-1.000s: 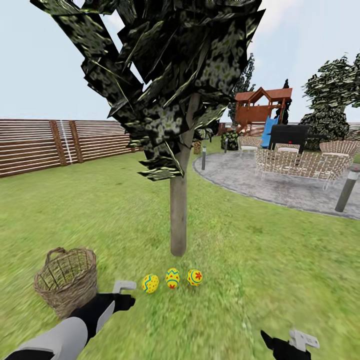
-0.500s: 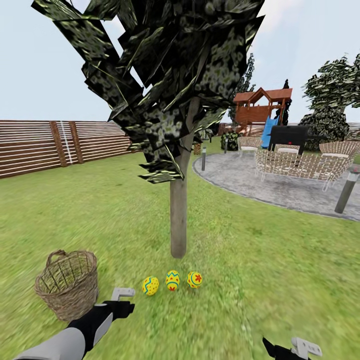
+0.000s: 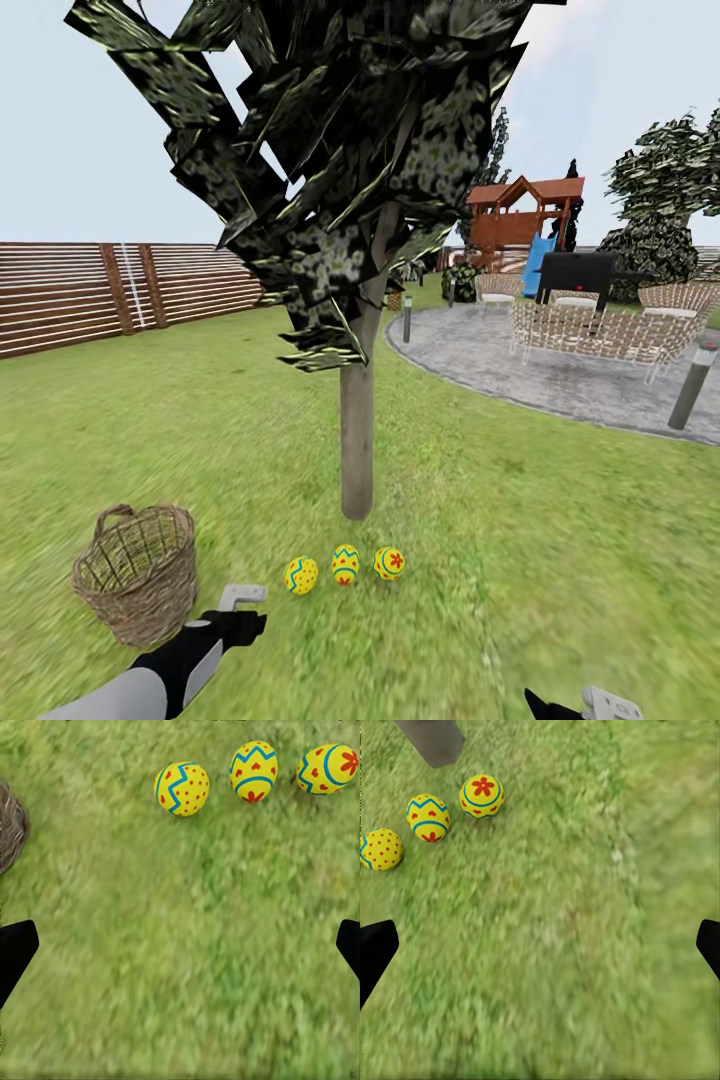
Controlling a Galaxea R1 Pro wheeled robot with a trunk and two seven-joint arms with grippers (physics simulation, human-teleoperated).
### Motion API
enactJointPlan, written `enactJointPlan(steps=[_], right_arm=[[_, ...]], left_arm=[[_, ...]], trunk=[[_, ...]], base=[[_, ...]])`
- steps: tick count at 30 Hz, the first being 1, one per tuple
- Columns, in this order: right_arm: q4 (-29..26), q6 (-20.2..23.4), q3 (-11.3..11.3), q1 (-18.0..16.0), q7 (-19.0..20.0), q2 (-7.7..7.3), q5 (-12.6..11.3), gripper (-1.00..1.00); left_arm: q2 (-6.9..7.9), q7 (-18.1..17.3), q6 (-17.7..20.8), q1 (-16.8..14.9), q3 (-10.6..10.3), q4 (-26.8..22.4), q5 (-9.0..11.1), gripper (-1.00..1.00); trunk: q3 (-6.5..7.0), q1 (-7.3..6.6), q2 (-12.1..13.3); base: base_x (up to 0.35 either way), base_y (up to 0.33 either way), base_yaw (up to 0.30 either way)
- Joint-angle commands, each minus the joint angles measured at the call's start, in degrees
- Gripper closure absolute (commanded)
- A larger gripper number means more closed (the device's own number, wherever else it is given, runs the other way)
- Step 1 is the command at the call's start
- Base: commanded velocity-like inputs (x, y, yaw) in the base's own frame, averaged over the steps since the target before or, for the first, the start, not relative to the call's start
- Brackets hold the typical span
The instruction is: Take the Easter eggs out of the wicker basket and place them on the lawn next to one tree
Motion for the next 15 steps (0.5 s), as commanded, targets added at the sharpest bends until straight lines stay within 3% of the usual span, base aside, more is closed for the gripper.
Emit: enactJointPlan(steps=[1, 5, 15], right_arm=[[0.07, -0.02, -0.11, -0.03, 0.25, 0.04, -0.56, -1.00], [2.73, -2.99, 0.06, -0.05, 0.25, 0.02, -0.56, -1.00], [5.67, -4.34, 0.16, -0.06, 0.17, -0.06, -0.53, -1.00]], left_arm=[[0.07, -0.08, 0.29, 0.02, -0.34, -0.12, 0.32, -1.00], [0.26, -0.03, -0.04, 0.54, 0.16, -0.09, 1.11, -1.00], [0.34, 0.40, -2.07, 0.87, 0.36, 0.00, 1.60, -1.00]], trunk=[[0.12, -0.23, 0.38], [0.84, -1.11, 1.98], [2.63, -3.30, 5.99]], base=[[0.000, 0.000, 0.000], [0.000, 0.000, 0.000], [0.000, 0.000, 0.000]])
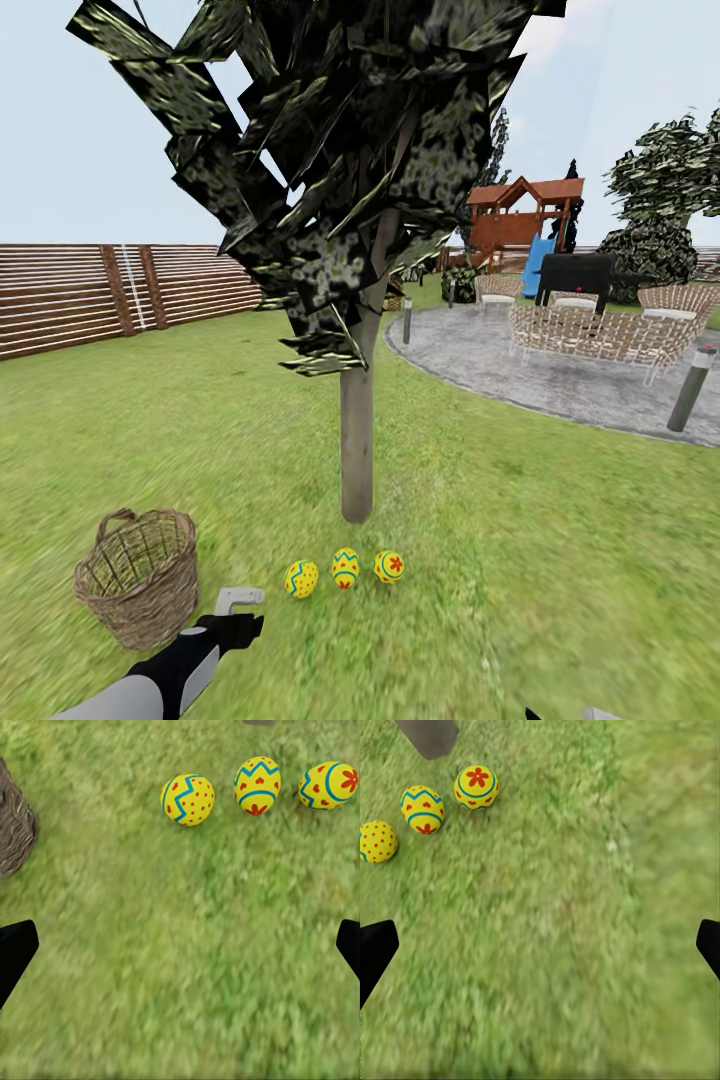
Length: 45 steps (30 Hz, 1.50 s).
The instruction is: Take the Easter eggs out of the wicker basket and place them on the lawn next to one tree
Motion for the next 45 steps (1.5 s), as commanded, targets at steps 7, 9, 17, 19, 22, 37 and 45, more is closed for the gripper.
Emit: enactJointPlan(steps=[7, 9, 17, 19, 22, 37, 45], right_arm=[[2.65, -0.08, -0.08, -0.08, 0.28, 0.02, -0.48, -1.00], [3.14, -0.48, -0.07, -0.08, 0.26, 0.02, -0.42, -1.00], [4.00, -1.11, -0.13, -0.09, 0.22, 0.02, -0.37, -1.00], [4.07, -1.14, -0.14, -0.09, 0.22, 0.04, -0.35, -1.00], [4.13, -1.16, -0.15, -0.09, 0.22, 0.07, -0.34, -1.00], [4.33, -1.19, -0.14, -0.09, 0.22, 0.27, -0.33, -1.00], [4.98, -1.26, -0.07, -0.09, 0.22, 0.28, -0.33, -1.00]], left_arm=[[0.04, 0.13, -0.23, 0.03, -0.32, -0.05, 0.46, -1.00], [0.04, 0.14, -0.30, 0.05, -0.32, -0.05, 0.46, -1.00], [0.04, 0.16, -1.26, 0.50, -0.32, -0.07, 0.47, -1.00], [0.04, 0.16, -1.36, 0.53, -0.32, -0.06, 0.47, -1.00], [0.04, 0.16, -1.42, 0.55, -0.32, -0.06, 0.47, -1.00], [0.04, 0.23, -2.28, 1.12, -0.31, -0.05, 0.47, -1.00], [0.04, 0.24, -2.46, 1.21, -0.29, -0.09, 0.47, -1.00]], trunk=[[1.19, -1.54, 2.78], [1.55, -1.98, 3.58], [2.99, -3.74, 6.79], [3.35, -4.18, 7.59], [3.89, -4.84, 8.80], [6.58, -8.13, 14.81], [8.02, -9.89, 18.02]], base=[[0.000, 0.000, 0.000], [0.000, 0.000, 0.000], [0.000, 0.000, 0.000], [0.000, 0.000, 0.000], [0.000, 0.000, 0.000], [0.000, 0.000, 0.000], [0.000, 0.000, 0.000]])
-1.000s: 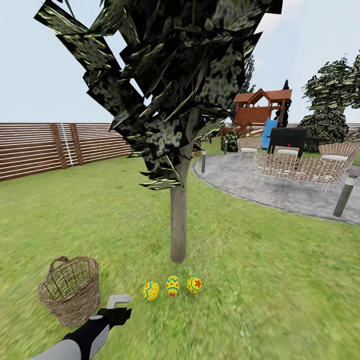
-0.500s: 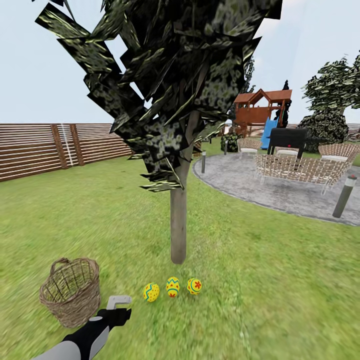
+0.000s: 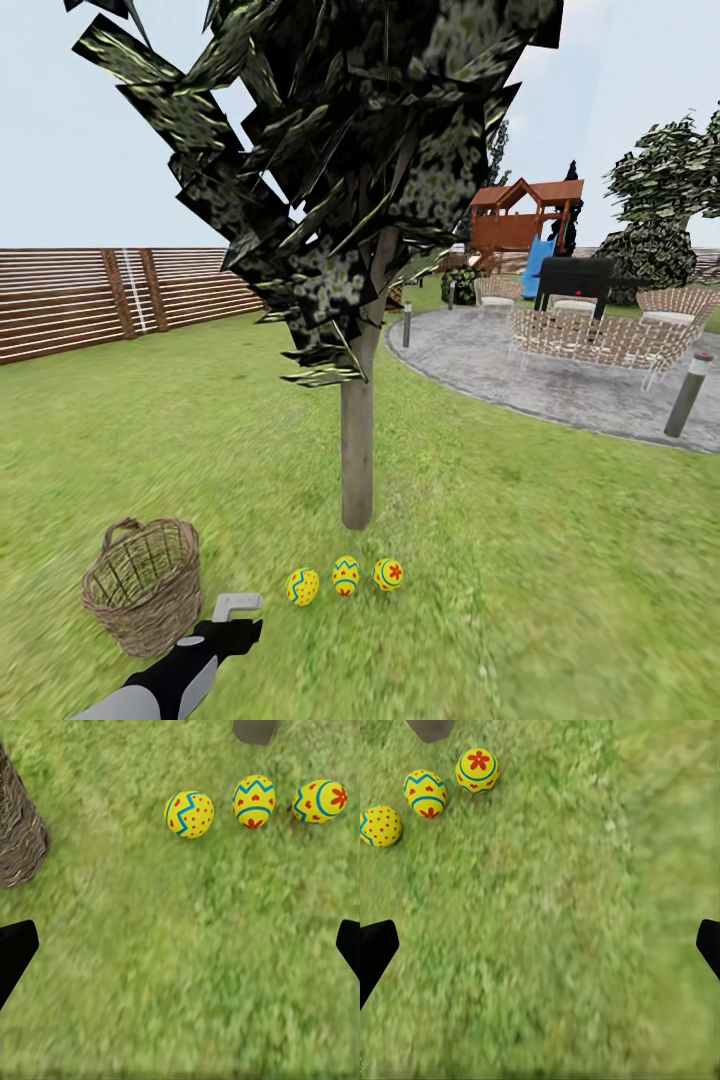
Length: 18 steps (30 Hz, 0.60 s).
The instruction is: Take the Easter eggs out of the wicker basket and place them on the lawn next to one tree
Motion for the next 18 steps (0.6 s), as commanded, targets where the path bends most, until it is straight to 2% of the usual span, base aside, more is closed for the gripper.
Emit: enactJointPlan(steps=[1, 18], right_arm=[[-0.05, 0.49, -0.18, -0.03, 0.35, 0.02, -0.60, -1.00], [0.32, 0.48, -0.19, -0.03, 0.35, 0.11, -0.60, -1.00]], left_arm=[[0.03, -0.02, -0.10, -0.03, -0.32, 0.03, 0.43, -1.00], [0.03, 0.13, -0.21, 0.01, -0.34, 0.05, 0.43, -1.00]], trunk=[[0.11, -0.22, 0.36], [3.16, -3.95, 7.18]], base=[[0.000, 0.000, 0.000], [0.000, 0.000, 0.000]])
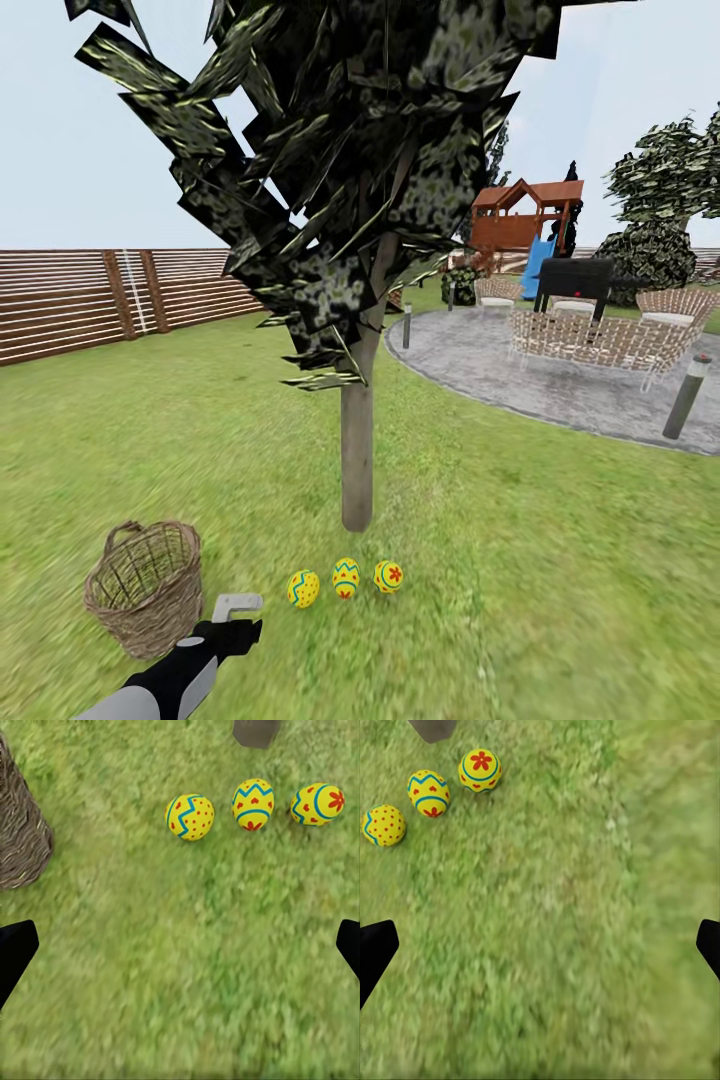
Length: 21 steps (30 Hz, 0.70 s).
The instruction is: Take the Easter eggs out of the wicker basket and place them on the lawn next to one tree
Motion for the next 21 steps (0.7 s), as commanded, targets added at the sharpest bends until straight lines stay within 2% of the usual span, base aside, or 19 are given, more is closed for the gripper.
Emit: enactJointPlan(steps=[1, 21], right_arm=[[-0.02, 0.49, -0.18, -0.03, 0.35, 0.02, -0.60, -1.00], [0.33, 0.49, -0.17, -0.03, 0.35, 0.11, -0.60, -1.00]], left_arm=[[0.02, 0.00, -0.10, -0.04, -0.34, 0.03, 0.43, -1.00], [0.02, 0.11, -0.12, -0.04, -0.36, 0.03, 0.43, -1.00]], trunk=[[0.10, -0.22, 0.35], [3.69, -4.61, 8.37]], base=[[0.000, 0.000, 0.000], [0.000, 0.000, 0.000]])
